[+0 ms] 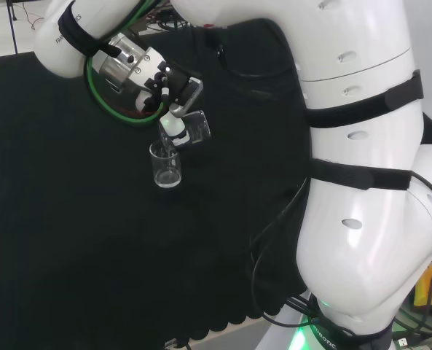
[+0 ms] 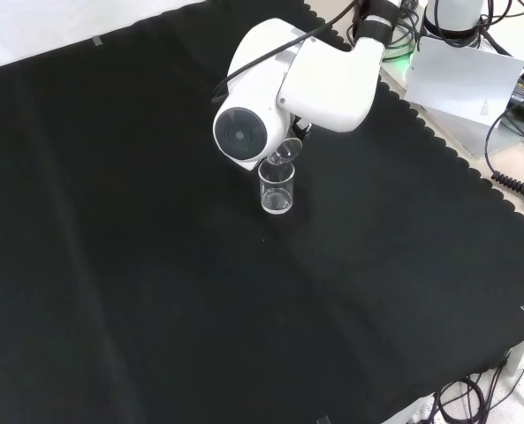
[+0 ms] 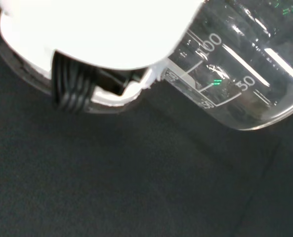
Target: Pour the water from the handheld beaker into the one on the table.
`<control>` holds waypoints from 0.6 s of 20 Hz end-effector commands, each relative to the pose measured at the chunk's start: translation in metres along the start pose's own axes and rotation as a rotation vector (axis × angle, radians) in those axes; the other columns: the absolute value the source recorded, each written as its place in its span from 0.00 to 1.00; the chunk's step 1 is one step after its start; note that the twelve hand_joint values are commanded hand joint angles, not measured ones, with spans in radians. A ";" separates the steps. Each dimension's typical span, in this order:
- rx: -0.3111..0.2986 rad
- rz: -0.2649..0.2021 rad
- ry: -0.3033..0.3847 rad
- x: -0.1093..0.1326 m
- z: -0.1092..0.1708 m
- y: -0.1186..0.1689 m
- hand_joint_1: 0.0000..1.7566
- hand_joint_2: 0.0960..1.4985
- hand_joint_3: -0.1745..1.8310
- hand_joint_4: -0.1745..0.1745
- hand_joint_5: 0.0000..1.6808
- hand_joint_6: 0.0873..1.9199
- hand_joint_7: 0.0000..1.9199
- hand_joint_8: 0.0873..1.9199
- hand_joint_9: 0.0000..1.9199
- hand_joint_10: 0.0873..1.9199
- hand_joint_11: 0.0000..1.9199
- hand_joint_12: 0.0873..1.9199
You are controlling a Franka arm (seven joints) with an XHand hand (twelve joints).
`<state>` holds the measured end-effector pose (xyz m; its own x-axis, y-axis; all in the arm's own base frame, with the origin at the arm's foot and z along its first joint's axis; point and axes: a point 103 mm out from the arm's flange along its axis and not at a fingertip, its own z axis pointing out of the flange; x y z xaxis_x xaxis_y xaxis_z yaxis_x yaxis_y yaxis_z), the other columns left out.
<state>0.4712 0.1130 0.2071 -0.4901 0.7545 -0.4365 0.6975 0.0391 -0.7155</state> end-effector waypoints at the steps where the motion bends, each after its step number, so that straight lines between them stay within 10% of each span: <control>1: -0.065 -0.025 0.052 -0.007 0.000 -0.005 0.83 0.24 0.58 0.00 0.71 0.39 0.70 0.36 0.78 0.29 0.61 0.38; 12: -0.200 -0.122 0.350 -0.045 0.023 -0.011 0.83 0.24 0.58 0.00 0.71 0.39 0.70 0.36 0.78 0.29 0.61 0.38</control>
<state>0.4717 0.0875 0.2177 -0.4445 0.8539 -0.2708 0.7283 0.1685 -0.6642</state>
